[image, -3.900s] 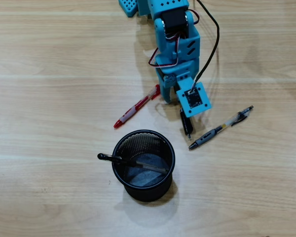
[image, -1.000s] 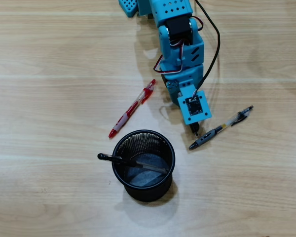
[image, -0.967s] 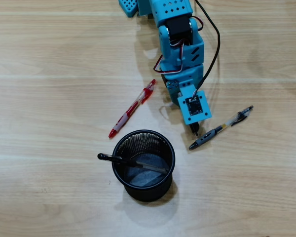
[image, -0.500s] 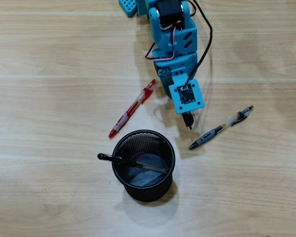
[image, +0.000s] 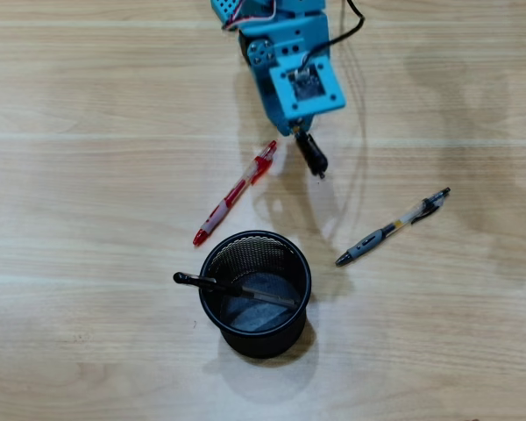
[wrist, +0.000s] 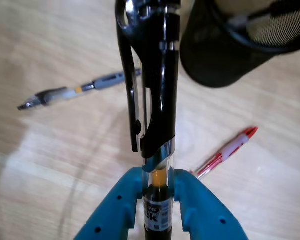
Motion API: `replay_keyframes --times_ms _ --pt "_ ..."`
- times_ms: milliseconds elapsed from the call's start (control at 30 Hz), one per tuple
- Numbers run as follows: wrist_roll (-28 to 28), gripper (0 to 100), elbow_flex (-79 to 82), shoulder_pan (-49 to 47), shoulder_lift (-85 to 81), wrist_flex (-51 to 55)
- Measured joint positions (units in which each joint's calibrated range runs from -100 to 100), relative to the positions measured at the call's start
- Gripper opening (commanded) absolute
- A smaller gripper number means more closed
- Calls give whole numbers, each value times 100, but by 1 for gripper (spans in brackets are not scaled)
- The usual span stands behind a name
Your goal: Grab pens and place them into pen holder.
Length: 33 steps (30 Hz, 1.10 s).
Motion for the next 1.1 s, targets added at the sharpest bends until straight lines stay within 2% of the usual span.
replay_keyframes --times_ms 133,267,333,367,700,833,1100 --pt "62 2 -462 -9 -144 -277" --pt "114 2 -621 -9 -153 -1272" --pt "114 2 -621 -9 -153 -1946" --pt "114 2 -621 9 -153 -2604" --pt "114 2 -337 162 348 -6003" --pt "-73 2 44 316 602 -6843" --pt "-608 2 346 559 1807 -7543"
